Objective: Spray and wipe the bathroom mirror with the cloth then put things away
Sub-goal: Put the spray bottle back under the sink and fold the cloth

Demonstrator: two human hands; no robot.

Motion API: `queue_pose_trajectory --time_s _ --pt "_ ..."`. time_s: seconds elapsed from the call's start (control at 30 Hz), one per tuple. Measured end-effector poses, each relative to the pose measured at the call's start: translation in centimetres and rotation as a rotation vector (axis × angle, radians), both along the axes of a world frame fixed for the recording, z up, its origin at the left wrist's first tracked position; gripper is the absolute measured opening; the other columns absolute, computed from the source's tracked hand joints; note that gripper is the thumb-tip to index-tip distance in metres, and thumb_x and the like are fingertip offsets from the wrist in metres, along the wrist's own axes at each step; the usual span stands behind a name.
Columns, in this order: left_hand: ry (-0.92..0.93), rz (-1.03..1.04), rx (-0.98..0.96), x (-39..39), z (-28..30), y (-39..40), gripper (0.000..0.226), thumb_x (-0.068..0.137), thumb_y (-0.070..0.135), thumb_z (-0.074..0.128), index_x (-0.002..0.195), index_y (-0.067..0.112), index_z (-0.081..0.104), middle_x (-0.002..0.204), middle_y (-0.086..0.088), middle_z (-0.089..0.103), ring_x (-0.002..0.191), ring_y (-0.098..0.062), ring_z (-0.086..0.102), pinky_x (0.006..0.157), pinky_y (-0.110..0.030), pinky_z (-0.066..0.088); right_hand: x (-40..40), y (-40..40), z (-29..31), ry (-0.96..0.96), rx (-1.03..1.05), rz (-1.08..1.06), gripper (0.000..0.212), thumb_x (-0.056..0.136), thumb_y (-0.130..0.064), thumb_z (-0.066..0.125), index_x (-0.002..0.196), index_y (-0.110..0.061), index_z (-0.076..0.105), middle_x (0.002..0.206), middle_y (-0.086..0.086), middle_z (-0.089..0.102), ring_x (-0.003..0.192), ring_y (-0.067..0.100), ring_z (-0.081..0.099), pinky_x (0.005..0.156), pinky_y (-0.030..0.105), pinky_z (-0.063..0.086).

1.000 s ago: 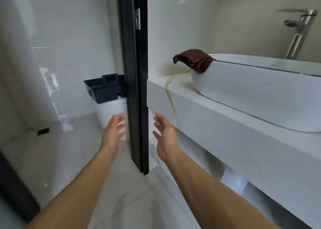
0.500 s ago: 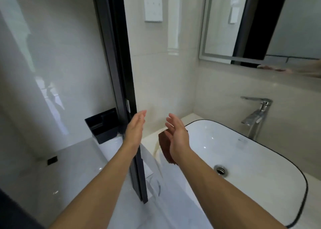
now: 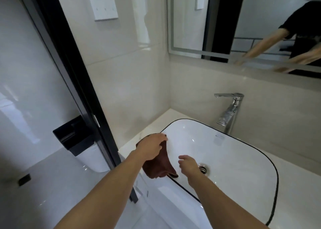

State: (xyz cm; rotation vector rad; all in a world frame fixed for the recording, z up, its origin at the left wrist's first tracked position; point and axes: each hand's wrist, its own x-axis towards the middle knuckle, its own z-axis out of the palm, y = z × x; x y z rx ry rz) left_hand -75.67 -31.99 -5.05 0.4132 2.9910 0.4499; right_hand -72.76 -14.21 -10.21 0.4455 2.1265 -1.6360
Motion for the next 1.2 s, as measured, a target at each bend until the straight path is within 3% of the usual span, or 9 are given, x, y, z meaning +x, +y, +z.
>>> queue_pose_trajectory --time_s 0.1,0.17,0.3,0.5,0.6,0.73,0.87,1.07,1.2 --pt "0.023 -0.215 -0.308 -3.3 -1.6 0.3 0.051 0.099 0.007 0.048 0.149 0.018 0.043 0.159 0.002 0.036 0.147 -0.015 0.030 0.120 -0.025 0.020 -0.7 -1.1 -1.8 -0.030 0.159 0.135 0.043 0.094 -0.002 0.053 0.137 0.004 0.054 0.138 0.018 0.057 0.127 0.031 0.055 0.104 0.035 0.044" --pt "0.068 -0.334 -0.488 -4.7 -2.3 0.6 0.049 0.095 0.002 0.048 0.142 0.015 0.050 0.150 -0.002 0.047 0.140 -0.020 0.040 0.118 -0.032 0.028 -1.5 -1.8 -2.6 -0.060 0.196 0.187 0.046 0.094 -0.007 0.056 0.137 0.006 0.050 0.138 0.021 0.055 0.127 0.033 0.055 0.106 0.039 0.046" --pt "0.161 -0.428 -0.695 -6.3 -3.3 1.0 0.039 0.092 0.002 0.050 0.128 0.016 0.057 0.131 -0.001 0.058 0.126 -0.023 0.051 0.114 -0.036 0.030 -2.7 -2.9 -3.3 -0.081 0.263 0.195 0.016 0.087 -0.015 0.066 0.098 -0.008 0.056 0.103 0.013 0.054 0.094 0.026 0.056 0.078 0.030 0.045" --pt "0.145 -0.473 -0.824 -7.4 -3.7 1.9 0.042 0.091 0.015 0.053 0.132 0.024 0.051 0.123 -0.001 0.061 0.124 -0.029 0.044 0.106 -0.041 0.028 -3.2 -2.5 -2.4 0.016 0.389 0.144 0.016 0.074 -0.015 0.076 0.071 -0.015 0.061 0.069 0.002 0.058 0.067 0.018 0.055 0.059 0.024 0.042" --pt "0.168 -0.461 -0.766 -7.7 -2.7 1.8 0.044 0.090 0.017 0.055 0.132 0.028 0.055 0.124 -0.002 0.058 0.122 -0.029 0.044 0.103 -0.040 0.029 -3.3 -0.9 0.2 0.161 0.419 0.087 0.016 0.075 -0.017 0.078 0.071 -0.023 0.064 0.066 -0.007 0.060 0.067 0.013 0.056 0.054 0.021 0.039" --pt "0.290 -0.346 -0.578 -7.9 1.4 0.2 0.024 0.082 0.021 0.066 0.106 0.023 0.065 0.115 0.001 0.057 0.115 -0.026 0.045 0.093 -0.037 0.030 -3.8 0.4 4.1 0.339 0.415 0.100 0.015 0.078 -0.018 0.080 0.074 -0.027 0.068 0.074 -0.008 0.069 0.072 0.009 0.063 0.058 0.017 0.042" --pt "0.325 -0.243 -0.424 -6.6 5.8 -2.9 0.025 0.080 0.035 0.075 0.089 0.027 0.054 0.096 0.008 0.060 0.113 -0.017 0.046 0.089 -0.035 0.027 -3.9 0.6 8.0 0.466 0.439 0.150 0.021 0.080 -0.012 0.077 0.073 -0.029 0.067 0.075 -0.010 0.069 0.074 0.007 0.064 0.056 0.007 0.040" --pt "0.445 0.055 -0.267 -1.5 10.2 -5.7 0.025 0.082 0.039 0.075 0.092 0.026 0.056 0.091 0.002 0.057 0.101 -0.020 0.052 0.082 -0.030 0.026 -4.0 -1.3 14.6 0.731 0.598 0.259 0.018 0.082 -0.012 0.073 0.095 -0.024 0.077 0.096 -0.002 0.076 0.094 0.019 0.068 0.084 0.031 0.054" --pt "0.574 0.290 -0.148 3.5 11.8 -8.0 0.026 0.079 0.038 0.079 0.095 0.024 0.064 0.086 0.001 0.048 0.085 -0.019 0.045 0.082 -0.030 0.029 -2.9 -4.2 18.1 0.891 0.619 0.293 0.026 0.082 -0.010 0.066 0.098 -0.028 0.076 0.098 -0.003 0.075 0.096 0.020 0.067 0.079 0.027 0.052"
